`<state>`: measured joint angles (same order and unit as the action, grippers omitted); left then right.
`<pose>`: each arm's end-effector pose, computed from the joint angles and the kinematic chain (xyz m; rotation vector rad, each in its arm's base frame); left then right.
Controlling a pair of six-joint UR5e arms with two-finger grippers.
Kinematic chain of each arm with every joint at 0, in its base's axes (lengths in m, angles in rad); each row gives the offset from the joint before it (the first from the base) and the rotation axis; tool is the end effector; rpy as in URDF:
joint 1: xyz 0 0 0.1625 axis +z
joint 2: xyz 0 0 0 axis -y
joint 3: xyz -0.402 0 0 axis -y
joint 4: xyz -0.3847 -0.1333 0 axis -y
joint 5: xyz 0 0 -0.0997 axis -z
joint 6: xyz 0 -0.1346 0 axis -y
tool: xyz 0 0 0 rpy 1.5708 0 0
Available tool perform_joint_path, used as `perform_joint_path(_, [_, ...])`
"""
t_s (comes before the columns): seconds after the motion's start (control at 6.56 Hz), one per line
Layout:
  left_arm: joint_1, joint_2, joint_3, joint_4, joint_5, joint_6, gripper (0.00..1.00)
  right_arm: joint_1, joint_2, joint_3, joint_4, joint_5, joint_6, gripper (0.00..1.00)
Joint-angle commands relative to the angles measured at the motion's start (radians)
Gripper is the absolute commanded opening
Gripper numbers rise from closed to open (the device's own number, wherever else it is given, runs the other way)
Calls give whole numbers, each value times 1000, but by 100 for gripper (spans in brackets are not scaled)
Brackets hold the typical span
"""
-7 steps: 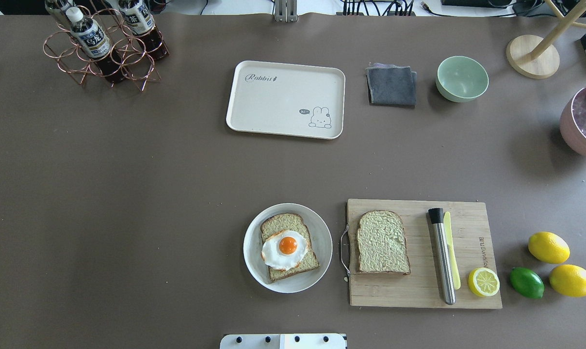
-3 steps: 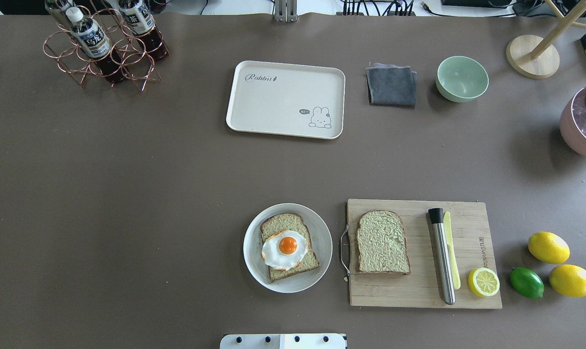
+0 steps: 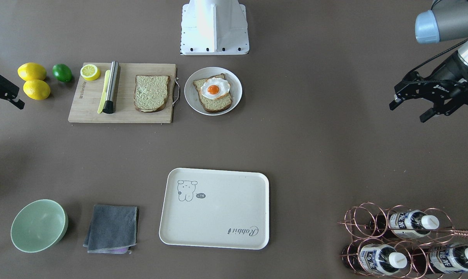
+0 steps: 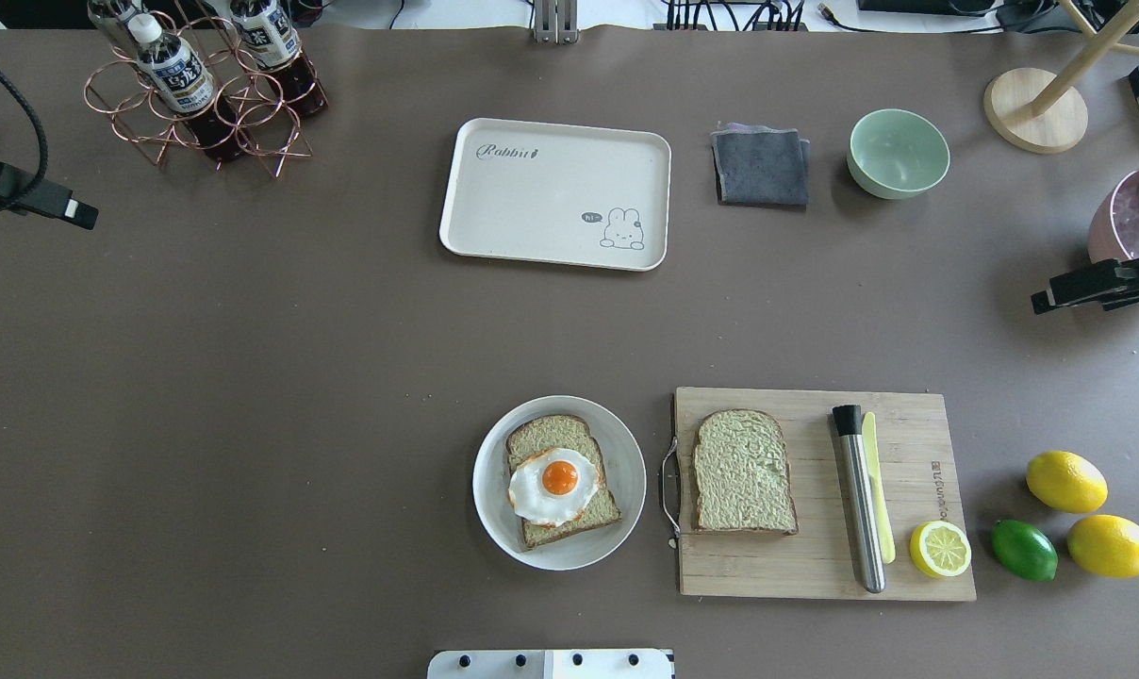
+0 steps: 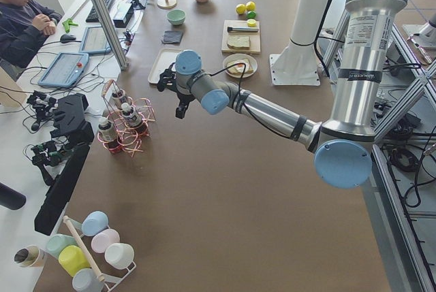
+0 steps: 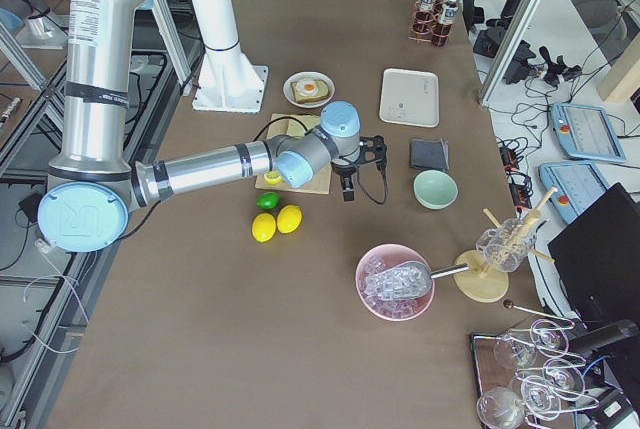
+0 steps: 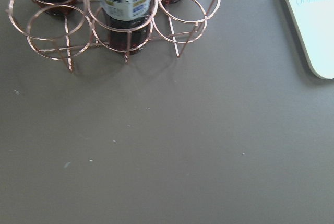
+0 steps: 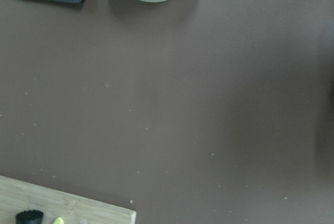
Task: Make sandwich and place on tray
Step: 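Move the right gripper over the board's bread slice while the left arm advances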
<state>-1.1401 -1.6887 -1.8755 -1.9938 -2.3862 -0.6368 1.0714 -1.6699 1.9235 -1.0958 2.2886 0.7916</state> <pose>0.1906 -0.4994 0.3905 0.2957 1.0596 0.1595 -0.1879 -0.4380 0.4753 0.1437 -0.9633 0.0074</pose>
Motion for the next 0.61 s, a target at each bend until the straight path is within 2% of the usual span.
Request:
perform_joint_path(0.0, [174, -9, -33, -162, 92, -324, 98, -221, 61, 80, 13, -149, 361, 100])
perform_joint_path(0.3, [378, -58, -33, -169, 291, -479, 98, -408, 114, 114, 10, -342, 602, 96])
perform_joint_path(0.46, [455, -101, -33, -171, 371, -548, 98, -465, 118, 117, 8, -384, 636, 96])
